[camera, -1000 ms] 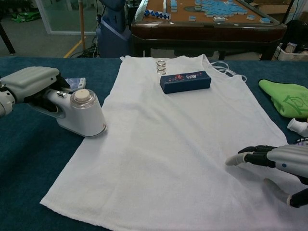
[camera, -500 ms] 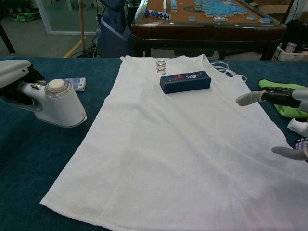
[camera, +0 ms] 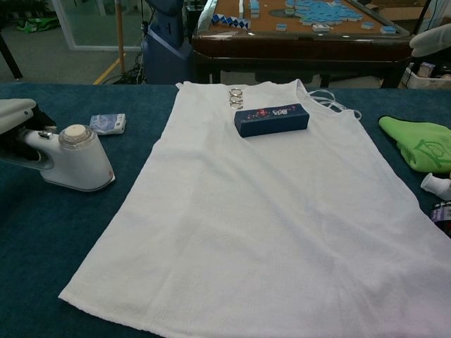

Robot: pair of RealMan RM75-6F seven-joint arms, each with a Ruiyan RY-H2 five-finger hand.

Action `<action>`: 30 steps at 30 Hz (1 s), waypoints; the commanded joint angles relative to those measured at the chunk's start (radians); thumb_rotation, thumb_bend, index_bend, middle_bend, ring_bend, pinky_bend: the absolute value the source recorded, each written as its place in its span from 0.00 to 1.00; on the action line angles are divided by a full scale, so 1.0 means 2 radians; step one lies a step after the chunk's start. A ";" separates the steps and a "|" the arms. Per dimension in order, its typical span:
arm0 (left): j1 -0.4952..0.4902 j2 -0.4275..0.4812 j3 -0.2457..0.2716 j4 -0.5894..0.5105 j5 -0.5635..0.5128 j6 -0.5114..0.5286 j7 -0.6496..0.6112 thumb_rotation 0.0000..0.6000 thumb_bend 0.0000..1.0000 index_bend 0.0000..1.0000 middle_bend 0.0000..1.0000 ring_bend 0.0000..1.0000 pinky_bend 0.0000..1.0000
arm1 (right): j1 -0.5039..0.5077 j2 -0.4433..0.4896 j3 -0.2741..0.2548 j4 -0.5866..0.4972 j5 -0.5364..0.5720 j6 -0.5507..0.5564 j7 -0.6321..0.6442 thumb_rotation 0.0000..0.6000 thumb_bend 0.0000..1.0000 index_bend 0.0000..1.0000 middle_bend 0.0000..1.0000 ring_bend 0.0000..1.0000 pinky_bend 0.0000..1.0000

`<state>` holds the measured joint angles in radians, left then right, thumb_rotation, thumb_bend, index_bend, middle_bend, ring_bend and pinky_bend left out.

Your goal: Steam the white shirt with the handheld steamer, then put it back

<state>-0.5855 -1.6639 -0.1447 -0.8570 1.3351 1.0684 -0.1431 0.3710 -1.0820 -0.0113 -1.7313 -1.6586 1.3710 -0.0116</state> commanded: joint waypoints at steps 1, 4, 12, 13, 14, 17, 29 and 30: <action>0.000 -0.002 0.002 0.002 0.002 -0.003 -0.002 1.00 0.20 0.62 0.68 0.63 0.72 | -0.002 0.002 -0.001 0.000 0.001 -0.004 0.003 1.00 0.21 0.08 0.13 0.01 0.04; 0.000 0.000 0.002 -0.003 0.000 -0.010 0.000 1.00 0.20 0.50 0.56 0.54 0.69 | -0.003 0.002 -0.001 0.002 0.000 -0.007 0.004 1.00 0.21 0.08 0.13 0.01 0.04; 0.005 0.024 -0.001 -0.051 -0.013 -0.021 0.027 1.00 0.16 0.10 0.20 0.17 0.43 | -0.005 0.006 0.002 0.003 -0.006 -0.009 0.015 1.00 0.21 0.08 0.13 0.01 0.03; 0.006 0.029 -0.002 -0.060 -0.015 -0.022 0.031 1.00 0.16 0.07 0.17 0.15 0.40 | -0.005 0.006 0.002 0.004 -0.006 -0.009 0.016 1.00 0.21 0.08 0.13 0.01 0.03; 0.007 0.035 -0.002 -0.073 -0.018 -0.025 0.036 1.00 0.15 0.04 0.14 0.13 0.38 | -0.005 0.006 0.003 0.004 -0.007 -0.011 0.018 1.00 0.21 0.08 0.13 0.01 0.03; 0.009 0.050 -0.003 -0.103 -0.027 -0.031 0.058 1.00 0.13 0.00 0.07 0.06 0.31 | -0.005 0.007 0.004 0.006 -0.006 -0.012 0.023 1.00 0.21 0.08 0.13 0.01 0.02; 0.027 0.096 -0.012 -0.197 -0.065 -0.023 0.102 1.00 0.11 0.00 0.00 0.00 0.22 | -0.013 0.011 0.012 0.024 0.009 -0.010 0.050 1.00 0.21 0.08 0.13 0.01 0.02; 0.029 0.097 -0.013 -0.199 -0.067 -0.019 0.102 1.00 0.11 0.00 0.00 0.00 0.21 | -0.014 0.011 0.012 0.026 0.012 -0.009 0.052 1.00 0.21 0.08 0.13 0.01 0.02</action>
<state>-0.5346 -1.4746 -0.1666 -1.2482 1.2080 1.0218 0.0565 0.3447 -1.0599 0.0124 -1.6818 -1.6382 1.3522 0.0899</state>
